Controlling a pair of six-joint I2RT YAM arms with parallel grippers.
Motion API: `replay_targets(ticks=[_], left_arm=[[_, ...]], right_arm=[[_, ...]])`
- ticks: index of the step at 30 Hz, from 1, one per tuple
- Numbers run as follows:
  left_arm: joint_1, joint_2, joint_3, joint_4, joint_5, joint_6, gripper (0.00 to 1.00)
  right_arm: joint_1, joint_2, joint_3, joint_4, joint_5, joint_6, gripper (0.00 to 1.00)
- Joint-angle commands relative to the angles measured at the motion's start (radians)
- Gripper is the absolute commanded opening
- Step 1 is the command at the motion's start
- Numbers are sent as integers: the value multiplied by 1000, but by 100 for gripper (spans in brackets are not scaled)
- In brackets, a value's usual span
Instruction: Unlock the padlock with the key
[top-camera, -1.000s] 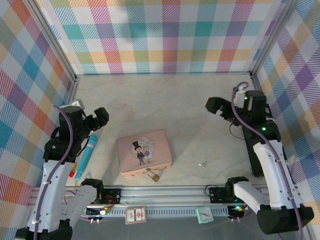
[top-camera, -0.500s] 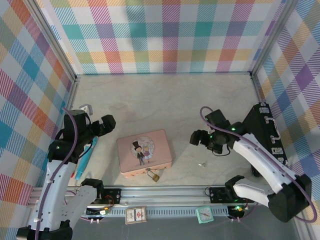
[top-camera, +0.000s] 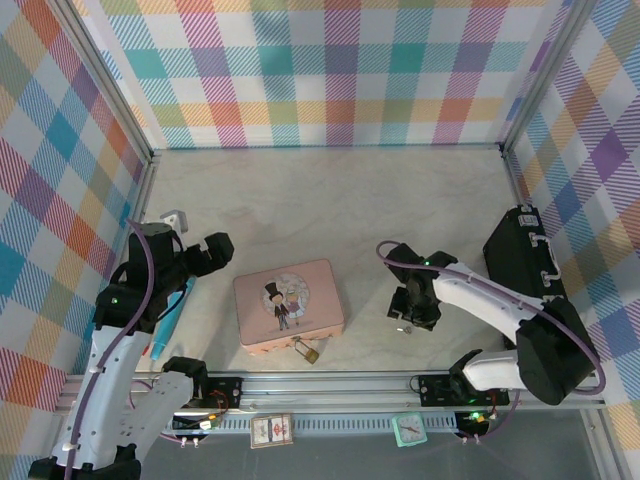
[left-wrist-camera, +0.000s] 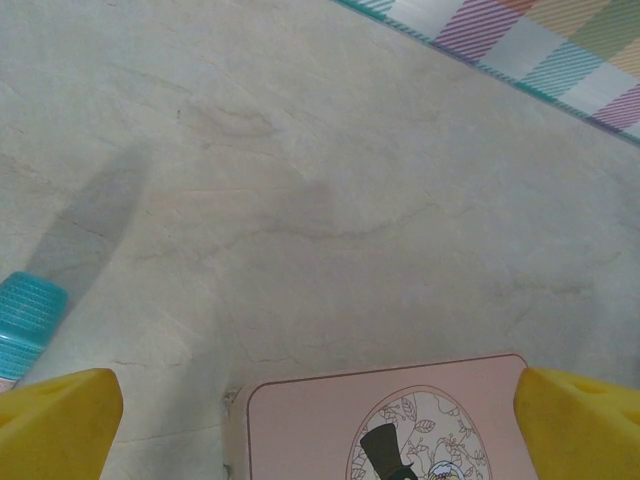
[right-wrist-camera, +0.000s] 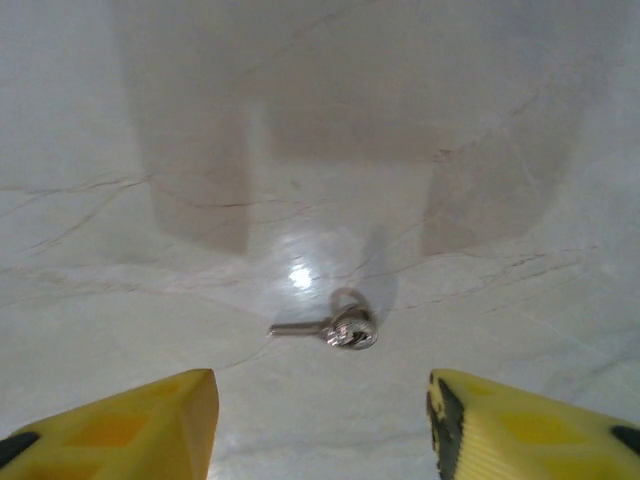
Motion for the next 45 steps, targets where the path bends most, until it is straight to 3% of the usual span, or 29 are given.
replay_targets(ticks=[1,8,26,45], left_arm=[[-12,-1,-9,-6,-7,9,100],[-13,-2,-7,-6,-5,8,100],[-13,15,-12,4,17,10,100],[-13,21,-12,1,8,13,100]], right_arm=[[8,27,-31,34,17,50,49],[10,72,-44,57,19,52,38],[10,90,-94,93,8,51,29],[11,70,-111,126,-24,81,9]])
